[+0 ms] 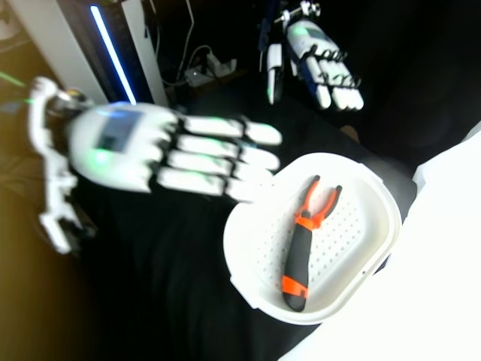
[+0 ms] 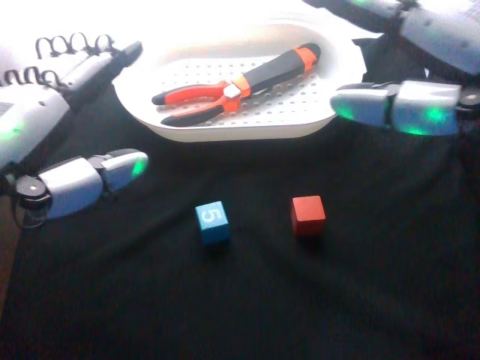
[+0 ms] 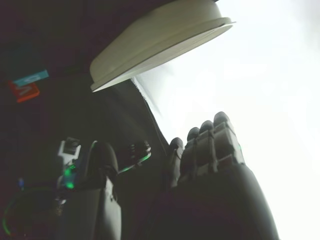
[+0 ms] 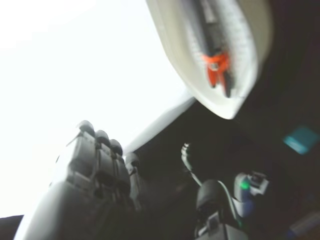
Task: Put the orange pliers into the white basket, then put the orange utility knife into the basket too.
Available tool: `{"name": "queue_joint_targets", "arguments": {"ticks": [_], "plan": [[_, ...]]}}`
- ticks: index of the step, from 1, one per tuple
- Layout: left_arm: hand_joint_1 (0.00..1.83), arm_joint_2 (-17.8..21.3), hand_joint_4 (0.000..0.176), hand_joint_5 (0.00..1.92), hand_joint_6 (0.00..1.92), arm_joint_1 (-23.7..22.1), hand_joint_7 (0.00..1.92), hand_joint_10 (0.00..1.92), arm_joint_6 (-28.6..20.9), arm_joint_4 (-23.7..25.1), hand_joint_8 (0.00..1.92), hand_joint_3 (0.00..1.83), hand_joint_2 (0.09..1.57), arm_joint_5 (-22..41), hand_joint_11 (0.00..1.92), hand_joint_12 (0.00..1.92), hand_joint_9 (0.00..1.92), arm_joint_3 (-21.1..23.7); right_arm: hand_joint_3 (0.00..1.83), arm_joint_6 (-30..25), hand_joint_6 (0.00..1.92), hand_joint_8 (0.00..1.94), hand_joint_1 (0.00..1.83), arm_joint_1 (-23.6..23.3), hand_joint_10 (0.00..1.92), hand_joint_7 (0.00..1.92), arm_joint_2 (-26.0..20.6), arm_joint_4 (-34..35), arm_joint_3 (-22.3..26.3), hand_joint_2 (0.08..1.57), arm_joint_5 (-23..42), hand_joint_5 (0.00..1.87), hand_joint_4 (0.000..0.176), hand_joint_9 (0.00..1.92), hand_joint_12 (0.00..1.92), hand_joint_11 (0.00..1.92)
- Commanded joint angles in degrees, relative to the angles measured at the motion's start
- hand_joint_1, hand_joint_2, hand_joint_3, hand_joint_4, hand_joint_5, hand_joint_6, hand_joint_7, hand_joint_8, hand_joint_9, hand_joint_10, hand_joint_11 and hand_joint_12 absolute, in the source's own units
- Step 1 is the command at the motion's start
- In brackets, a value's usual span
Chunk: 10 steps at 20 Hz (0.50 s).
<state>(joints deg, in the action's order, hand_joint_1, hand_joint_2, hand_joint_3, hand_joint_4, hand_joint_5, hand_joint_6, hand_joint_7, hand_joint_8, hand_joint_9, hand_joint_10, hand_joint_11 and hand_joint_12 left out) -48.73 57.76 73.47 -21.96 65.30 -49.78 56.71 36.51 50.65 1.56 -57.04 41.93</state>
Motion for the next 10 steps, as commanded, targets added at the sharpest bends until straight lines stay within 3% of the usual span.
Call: {"name": "queue_joint_targets", "arguments": {"ticks": [1, 2, 3, 4, 5, 6, 7, 8, 9, 10], "plan": [[0.63, 0.5, 0.067, 0.0, 0.0, 0.1, 0.0, 0.0, -0.2, 1.4, 0.0, 0.0, 1.24, 8.8, 0.0, 0.0, 0.0, 0.4, 0.01, 0.1, 0.0, 0.0, 0.23, 0.3, 0.0, 0.0, -1.1, 0.8, 0.7, 1.25, 10.4, 0.0, 0.126, 0.0, 0.0, 0.0], [0.64, 0.8, 0.064, 0.0, 0.0, 0.8, 0.0, 0.0, -0.2, 1.4, 0.0, 0.0, 1.24, 9.9, 0.0, 0.0, 0.0, 0.7, 0.01, 0.1, 0.0, 0.0, 0.29, 2.2, 0.0, 0.0, -2.4, 1.3, 1.6, 1.26, 12.2, 0.0, 0.137, 0.0, 0.0, 0.0], [0.62, 0.9, 0.083, 0.0, 0.0, 1.1, 0.0, 0.0, -0.2, 1.2, 0.0, 0.0, 1.24, 10.3, 0.0, 0.0, 0.0, 0.8, 0.01, 0.1, 0.0, 0.0, 0.29, 3.8, 0.0, 0.0, -3.3, 2.2, 2.4, 1.26, 13.9, 0.0, 0.128, 0.0, 0.0, 0.0], [0.59, 1.0, 0.077, 0.0, 0.0, 1.3, 0.0, 0.0, -0.2, 1.1, 0.0, 0.0, 1.25, 10.6, 0.0, 0.0, 0.0, 0.9, 0.01, 0.1, 0.0, 0.0, 0.33, 5.6, 0.0, 0.0, -4.6, 3.0, 3.4, 1.27, 15.6, 0.0, 0.113, 0.0, 0.04, 0.07], [0.56, 1.2, 0.064, 0.0, 0.0, 1.4, 0.0, 0.0, -0.2, 1.1, 0.0, 0.01, 1.26, 11.0, 0.0, 0.0, 0.0, 1.0, 0.0, 0.1, 0.0, 0.0, 0.36, 7.1, 0.0, 0.0, -5.8, 3.8, 4.2, 1.27, 17.2, 0.0, 0.118, 0.0, 0.35, 0.01], [0.56, 1.3, 0.064, 0.0, 0.0, 1.6, 0.0, 0.0, -0.3, 1.1, 0.0, 0.01, 1.26, 11.4, 0.0, 0.0, 0.0, 1.2, 0.0, 0.1, 0.0, 0.0, 0.36, 8.3, 0.0, 0.0, -6.8, 4.5, 4.8, 1.27, 18.4, 0.0, 0.118, 0.0, 0.35, 0.01], [0.46, 1.5, 0.086, 0.0, 0.0, 2.0, 0.0, 0.0, -0.3, 1.1, 0.0, 0.01, 1.26, 12.3, 0.0, 0.0, 0.0, 1.5, 0.0, 0.1, 0.0, 0.0, 0.25, 10.3, 0.0, 0.0, -8.3, 5.8, 5.8, 1.22, 20.7, 0.0, 0.133, 0.0, 0.2, 0.0], [0.44, 1.7, 0.098, 0.0, 0.0, 2.2, 0.0, 0.0, -0.3, 1.1, 0.0, 0.0, 1.25, 12.7, 0.0, 0.0, 0.0, 1.6, 0.0, 0.1, 0.0, 0.0, 0.27, 11.5, 0.0, 0.0, -9.1, 6.6, 6.3, 1.22, 22.0, 0.0, 0.121, 0.0, 0.04, 0.0], [0.43, 1.9, 0.106, 0.0, 0.0, 2.6, 0.0, 0.0, -0.5, 1.2, 0.0, 0.0, 1.25, 13.8, 0.0, 0.0, 0.0, 1.9, 0.0, 0.2, 0.0, 0.0, 0.32, 13.4, 0.0, 0.0, -10.3, 8.1, 7.1, 1.21, 24.9, 0.0, 0.131, 0.0, 0.01, 0.0], [0.43, 2.2, 0.122, 0.0, 0.0, 3.2, 0.0, 0.0, -0.9, 1.3, 0.0, 0.0, 1.24, 15.0, 0.0, 0.0, 0.0, 2.1, 0.0, 0.6, 0.0, 0.0, 0.37, 15.8, 0.0, 0.0, -11.5, 9.9, 8.1, 1.22, 28.0, 0.0, 0.105, 0.0, 0.02, 0.04]]}}
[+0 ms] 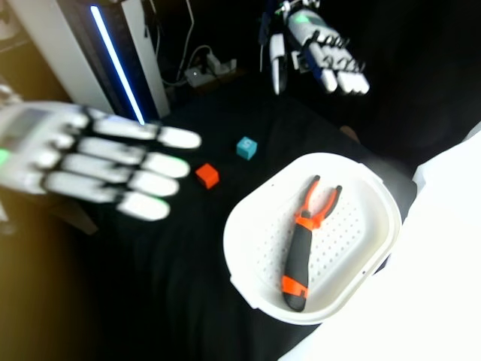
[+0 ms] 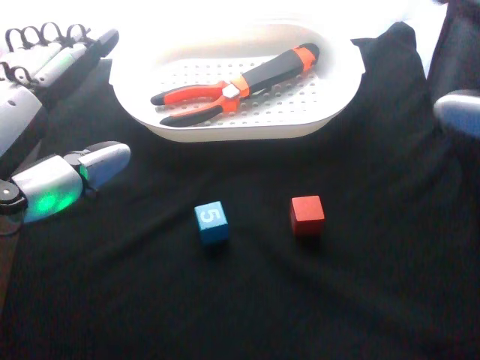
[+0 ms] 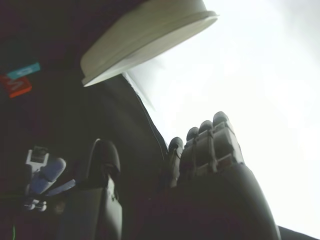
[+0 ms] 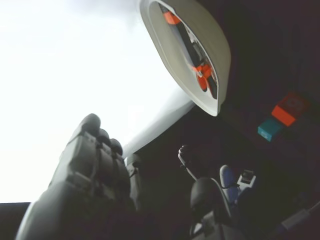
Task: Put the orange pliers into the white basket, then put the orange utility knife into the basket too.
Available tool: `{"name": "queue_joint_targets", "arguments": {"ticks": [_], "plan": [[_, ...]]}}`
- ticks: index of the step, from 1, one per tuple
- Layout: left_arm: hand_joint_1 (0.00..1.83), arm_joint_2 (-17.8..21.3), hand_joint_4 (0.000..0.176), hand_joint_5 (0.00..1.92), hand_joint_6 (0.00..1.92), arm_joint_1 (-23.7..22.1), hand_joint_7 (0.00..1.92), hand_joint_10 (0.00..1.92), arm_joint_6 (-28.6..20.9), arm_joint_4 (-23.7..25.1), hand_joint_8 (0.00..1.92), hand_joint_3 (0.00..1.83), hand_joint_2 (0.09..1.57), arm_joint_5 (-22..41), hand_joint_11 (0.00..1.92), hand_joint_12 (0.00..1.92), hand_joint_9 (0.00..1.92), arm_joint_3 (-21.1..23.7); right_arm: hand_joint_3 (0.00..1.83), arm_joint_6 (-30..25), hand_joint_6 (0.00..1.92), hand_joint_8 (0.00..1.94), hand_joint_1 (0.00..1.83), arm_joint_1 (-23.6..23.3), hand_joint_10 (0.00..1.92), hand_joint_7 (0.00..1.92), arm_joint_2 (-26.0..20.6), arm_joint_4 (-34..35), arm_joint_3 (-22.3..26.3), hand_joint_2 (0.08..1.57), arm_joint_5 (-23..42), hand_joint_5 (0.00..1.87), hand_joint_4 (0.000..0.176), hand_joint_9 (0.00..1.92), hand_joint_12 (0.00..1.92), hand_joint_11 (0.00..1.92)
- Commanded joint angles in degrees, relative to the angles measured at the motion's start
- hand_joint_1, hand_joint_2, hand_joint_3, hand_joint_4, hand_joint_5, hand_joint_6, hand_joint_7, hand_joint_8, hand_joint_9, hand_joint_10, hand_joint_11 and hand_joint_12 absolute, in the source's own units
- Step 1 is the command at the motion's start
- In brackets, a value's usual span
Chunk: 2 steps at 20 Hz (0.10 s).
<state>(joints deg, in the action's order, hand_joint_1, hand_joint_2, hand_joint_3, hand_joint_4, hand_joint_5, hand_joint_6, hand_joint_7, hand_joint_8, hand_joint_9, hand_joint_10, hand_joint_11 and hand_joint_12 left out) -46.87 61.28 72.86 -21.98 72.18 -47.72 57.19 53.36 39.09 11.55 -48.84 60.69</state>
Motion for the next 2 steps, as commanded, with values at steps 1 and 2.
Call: {"name": "queue_joint_targets", "arguments": {"ticks": [1, 2], "plan": [[0.43, 0.6, 0.12, 0.0, 0.0, 0.0, 0.0, 0.0, -0.3, 1.5, 0.0, 0.0, 1.23, 9.2, 0.0, 0.0, 0.0, 0.3, 0.0, 0.5, 0.0, 0.0, 0.36, 0.6, 0.0, 0.0, -0.8, 1.3, 0.7, 1.21, 12.0, 0.0, 0.108, 0.0, 0.03, 0.06], [0.41, 1.2, 0.095, 0.0, 0.0, 0.7, 0.0, 0.0, -0.3, 1.7, 0.0, 0.0, 1.25, 10.4, 0.0, 0.0, 0.0, 0.8, 0.0, 0.8, 0.0, 0.0, 0.39, 3.0, 0.0, 0.0, -1.5, 3.3, 1.7, 1.21, 16.1, 0.0, 0.103, 0.0, 0.04, 0.09]]}}
